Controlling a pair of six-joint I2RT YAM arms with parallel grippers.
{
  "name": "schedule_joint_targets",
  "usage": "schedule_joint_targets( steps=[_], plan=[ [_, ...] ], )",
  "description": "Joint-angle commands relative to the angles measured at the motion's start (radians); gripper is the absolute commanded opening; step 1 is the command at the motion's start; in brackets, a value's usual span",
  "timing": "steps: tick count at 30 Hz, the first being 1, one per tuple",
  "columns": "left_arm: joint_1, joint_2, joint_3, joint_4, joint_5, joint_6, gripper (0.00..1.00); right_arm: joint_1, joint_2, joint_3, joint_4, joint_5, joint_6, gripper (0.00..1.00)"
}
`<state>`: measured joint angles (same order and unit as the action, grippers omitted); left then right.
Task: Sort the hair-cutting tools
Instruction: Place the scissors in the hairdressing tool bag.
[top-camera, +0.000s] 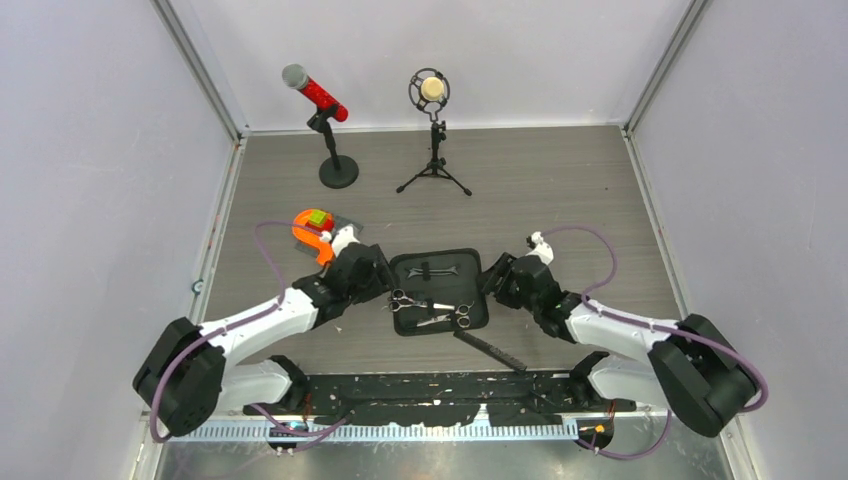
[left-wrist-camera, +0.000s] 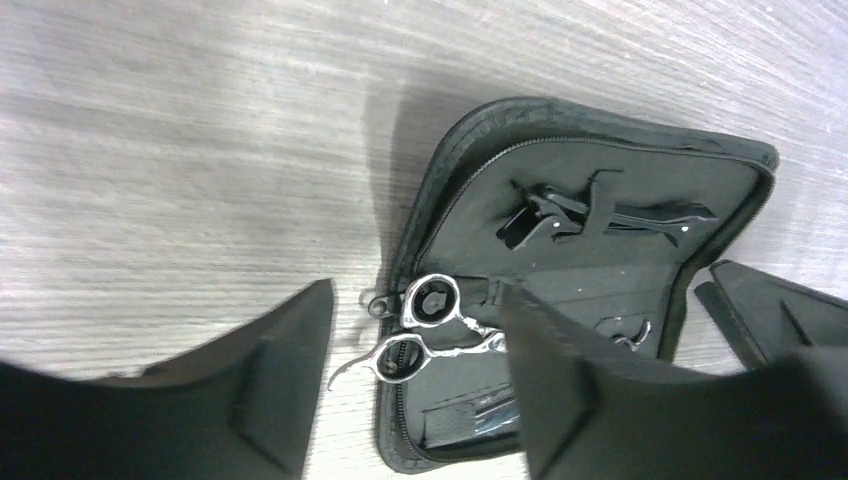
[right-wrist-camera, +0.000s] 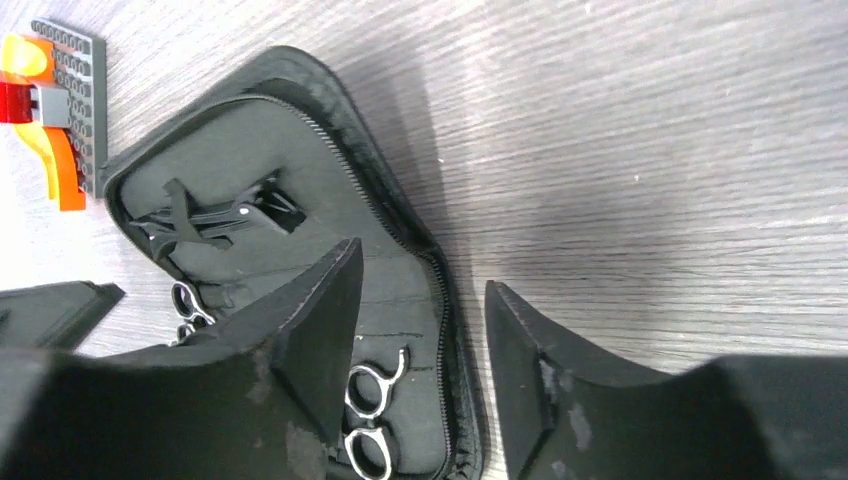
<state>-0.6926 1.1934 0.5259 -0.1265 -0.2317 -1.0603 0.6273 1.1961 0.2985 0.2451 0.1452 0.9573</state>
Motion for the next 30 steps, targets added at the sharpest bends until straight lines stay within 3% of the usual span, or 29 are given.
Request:
schedule_joint_targets(
  steps=[1, 4, 7, 12, 20, 30],
  plan=[
    [0.008, -0.082, 0.111, -0.089, -0.012, 0.328, 0.72, 0.006, -0.112, 0.081, -0.167, 0.032, -0.164, 0.62],
    [0.007, -0.092, 0.191, -0.189, 0.112, 0.587, 0.77, 0.000, -0.191, 0.113, -0.299, 0.012, -0.265, 0.75],
    [-0.018, -0.046, 0.293, -0.316, 0.258, 0.816, 0.78, -0.003, -0.207, 0.157, -0.405, -0.026, -0.326, 0.77],
    [-0.150, 0.137, 0.509, -0.574, 0.241, 1.160, 0.76, -0.003, -0.139, 0.230, -0.507, -0.180, -0.385, 0.77],
    [-0.176, 0.345, 0.599, -0.607, 0.357, 1.335, 0.65, -0.003, -0.031, 0.255, -0.491, -0.246, -0.403, 0.75],
    [-0.192, 0.477, 0.648, -0.586, 0.371, 1.364, 0.54, -0.003, 0.051, 0.220, -0.395, -0.299, -0.374, 0.68]
  ],
)
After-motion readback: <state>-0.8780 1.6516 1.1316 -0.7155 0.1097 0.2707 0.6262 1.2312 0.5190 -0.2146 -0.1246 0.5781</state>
